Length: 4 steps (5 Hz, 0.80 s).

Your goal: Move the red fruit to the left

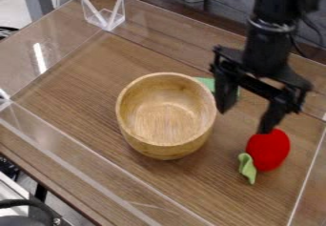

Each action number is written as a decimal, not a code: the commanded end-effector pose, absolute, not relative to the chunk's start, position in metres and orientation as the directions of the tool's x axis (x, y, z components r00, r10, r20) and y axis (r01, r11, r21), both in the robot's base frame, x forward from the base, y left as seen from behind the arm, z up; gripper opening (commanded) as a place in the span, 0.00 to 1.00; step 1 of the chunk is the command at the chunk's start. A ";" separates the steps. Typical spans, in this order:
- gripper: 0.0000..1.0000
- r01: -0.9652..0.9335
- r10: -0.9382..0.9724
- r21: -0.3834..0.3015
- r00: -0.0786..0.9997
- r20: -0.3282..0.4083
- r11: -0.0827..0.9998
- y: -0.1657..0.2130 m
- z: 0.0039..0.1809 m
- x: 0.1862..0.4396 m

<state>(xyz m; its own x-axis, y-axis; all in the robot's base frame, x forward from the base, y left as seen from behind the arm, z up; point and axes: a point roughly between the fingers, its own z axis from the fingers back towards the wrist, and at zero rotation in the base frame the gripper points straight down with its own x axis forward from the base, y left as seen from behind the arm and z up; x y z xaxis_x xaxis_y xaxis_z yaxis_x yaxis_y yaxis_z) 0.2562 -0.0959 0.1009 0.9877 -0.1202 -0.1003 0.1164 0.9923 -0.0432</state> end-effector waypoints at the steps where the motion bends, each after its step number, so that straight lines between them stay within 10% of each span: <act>1: 1.00 0.165 -0.167 -0.062 0.986 -0.019 0.984 -0.106 0.105 0.256; 4: 1.00 0.189 -0.186 -0.052 0.980 0.064 0.981 -0.133 0.092 0.276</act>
